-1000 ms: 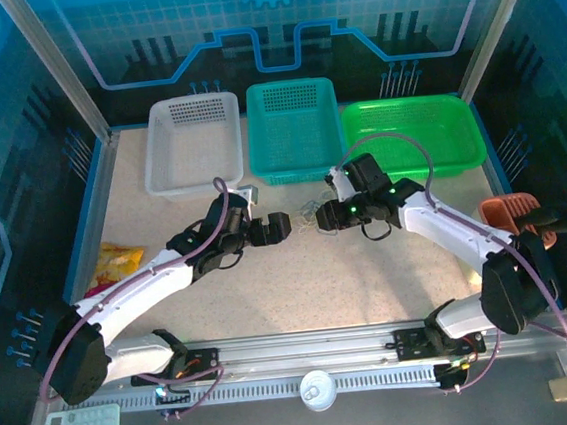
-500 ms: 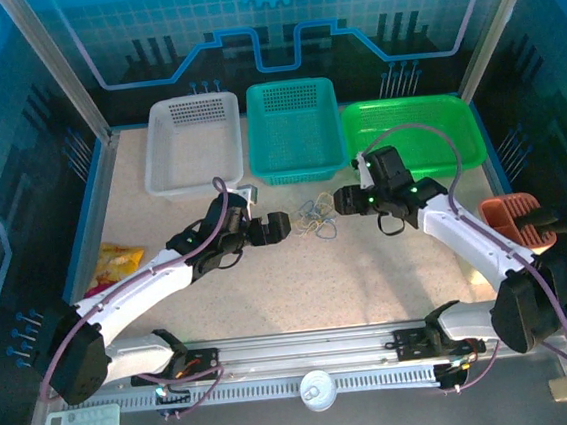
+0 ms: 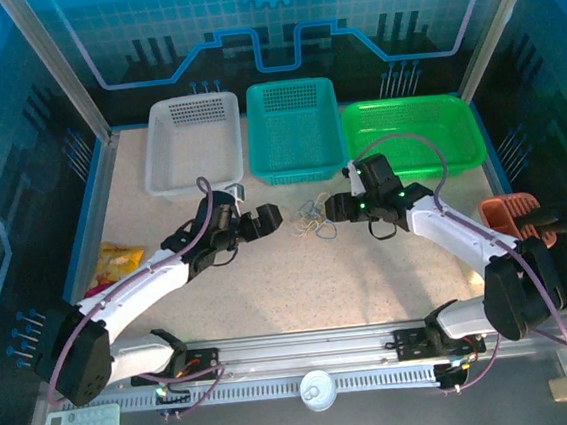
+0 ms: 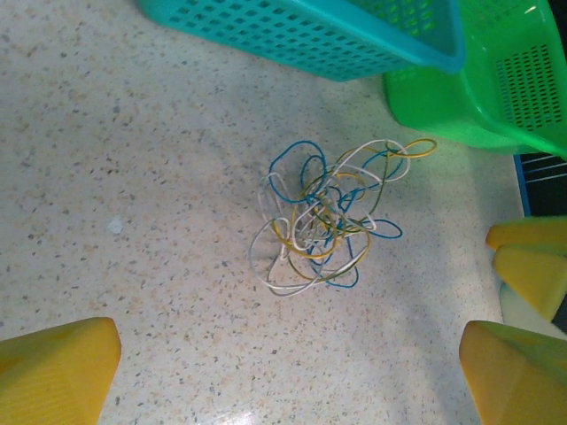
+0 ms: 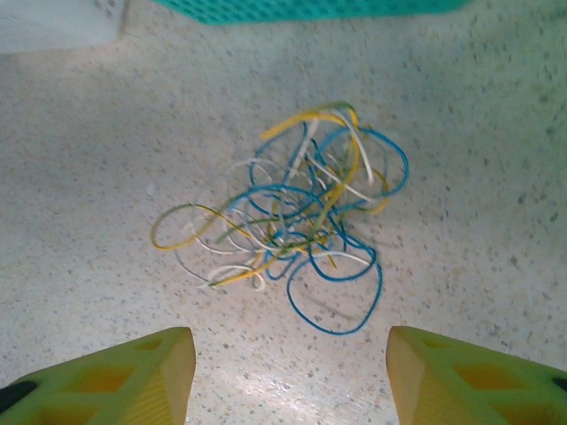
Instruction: Untangle the cables
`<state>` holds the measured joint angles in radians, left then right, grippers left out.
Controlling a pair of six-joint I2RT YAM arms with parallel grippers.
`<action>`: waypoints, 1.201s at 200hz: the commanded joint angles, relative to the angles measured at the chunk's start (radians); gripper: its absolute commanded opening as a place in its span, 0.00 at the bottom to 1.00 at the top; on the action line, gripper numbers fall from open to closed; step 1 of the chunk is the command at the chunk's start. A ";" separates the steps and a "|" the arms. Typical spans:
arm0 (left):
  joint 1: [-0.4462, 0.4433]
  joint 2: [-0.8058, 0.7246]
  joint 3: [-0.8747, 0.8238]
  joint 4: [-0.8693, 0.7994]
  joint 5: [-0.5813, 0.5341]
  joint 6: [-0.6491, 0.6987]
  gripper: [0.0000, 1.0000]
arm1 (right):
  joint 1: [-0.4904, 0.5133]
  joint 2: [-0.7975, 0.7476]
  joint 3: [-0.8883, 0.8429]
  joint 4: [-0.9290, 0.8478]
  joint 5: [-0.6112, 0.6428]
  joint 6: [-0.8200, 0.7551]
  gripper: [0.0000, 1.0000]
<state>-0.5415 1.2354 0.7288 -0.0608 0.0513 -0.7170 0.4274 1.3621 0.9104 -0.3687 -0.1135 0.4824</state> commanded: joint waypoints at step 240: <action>0.009 0.040 0.001 0.044 0.048 -0.042 0.99 | 0.142 0.113 -0.079 0.208 -0.189 0.134 0.04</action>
<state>-0.5385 1.2587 0.7170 -0.0208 0.0845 -0.7609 0.5179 1.5558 0.8734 -0.1139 -0.3218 0.6178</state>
